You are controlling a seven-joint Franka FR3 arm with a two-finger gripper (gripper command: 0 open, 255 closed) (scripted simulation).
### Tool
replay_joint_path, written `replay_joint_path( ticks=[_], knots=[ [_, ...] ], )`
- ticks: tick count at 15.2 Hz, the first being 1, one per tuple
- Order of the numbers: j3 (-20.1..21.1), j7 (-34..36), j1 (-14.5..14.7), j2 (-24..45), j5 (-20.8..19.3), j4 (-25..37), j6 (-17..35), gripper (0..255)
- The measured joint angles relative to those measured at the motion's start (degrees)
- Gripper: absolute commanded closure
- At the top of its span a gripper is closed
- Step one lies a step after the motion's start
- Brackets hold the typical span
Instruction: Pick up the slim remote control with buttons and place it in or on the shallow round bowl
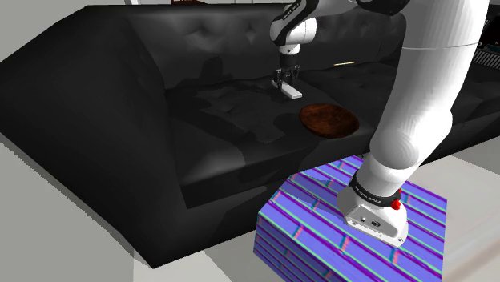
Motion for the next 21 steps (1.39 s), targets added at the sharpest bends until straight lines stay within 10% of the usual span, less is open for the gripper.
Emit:
replay_joint_path(
  ticks=[21],
  knots=[
    [-0.6,1.2,0.5,-5.5,-2.1,6.3,-11.5,255]
  ],
)
